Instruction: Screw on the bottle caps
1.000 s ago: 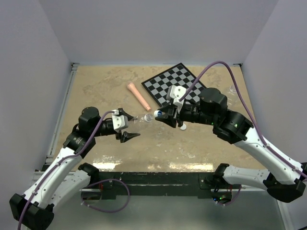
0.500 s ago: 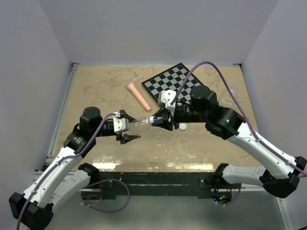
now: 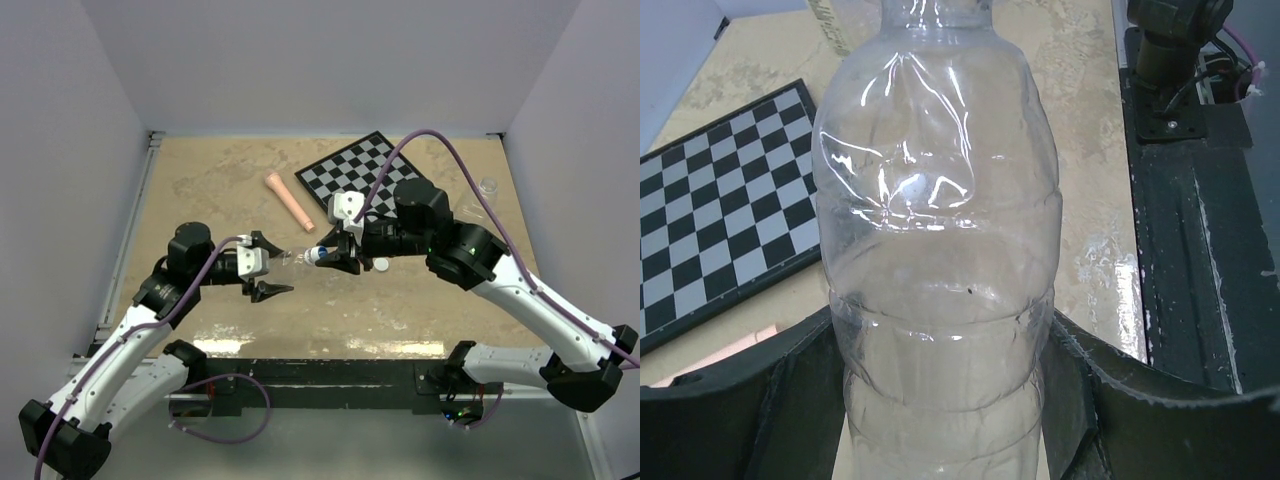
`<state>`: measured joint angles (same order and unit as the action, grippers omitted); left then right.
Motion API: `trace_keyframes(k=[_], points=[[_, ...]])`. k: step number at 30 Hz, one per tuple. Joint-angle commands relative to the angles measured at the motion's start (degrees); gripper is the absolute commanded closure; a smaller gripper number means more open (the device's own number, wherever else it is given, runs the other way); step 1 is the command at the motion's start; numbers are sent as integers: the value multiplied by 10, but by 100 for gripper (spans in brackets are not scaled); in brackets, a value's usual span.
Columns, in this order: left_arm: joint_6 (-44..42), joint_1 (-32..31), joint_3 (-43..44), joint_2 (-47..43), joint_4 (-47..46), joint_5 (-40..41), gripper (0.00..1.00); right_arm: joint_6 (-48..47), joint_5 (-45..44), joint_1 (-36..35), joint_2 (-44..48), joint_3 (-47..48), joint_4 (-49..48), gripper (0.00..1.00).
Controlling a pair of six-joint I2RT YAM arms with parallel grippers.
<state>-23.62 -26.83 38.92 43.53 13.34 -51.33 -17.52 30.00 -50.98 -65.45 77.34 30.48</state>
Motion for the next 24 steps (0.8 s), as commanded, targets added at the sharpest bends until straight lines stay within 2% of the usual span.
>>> trace_keyframes(k=[1, 10, 18, 24], points=[[-30, -8, 36, 6, 4, -36, 90, -16, 30, -1, -13, 17, 20, 93], [-42, -12, 54, 16, 23, -39, 96, -19, 35, -3, -15, 12, 26, 93], [-29, -16, 52, 15, -3, -60, 99, -7, 46, -3, -24, 6, 20, 93], [-12, -23, 39, -5, -36, -40, 100, 18, 34, -3, -37, -8, 12, 97]])
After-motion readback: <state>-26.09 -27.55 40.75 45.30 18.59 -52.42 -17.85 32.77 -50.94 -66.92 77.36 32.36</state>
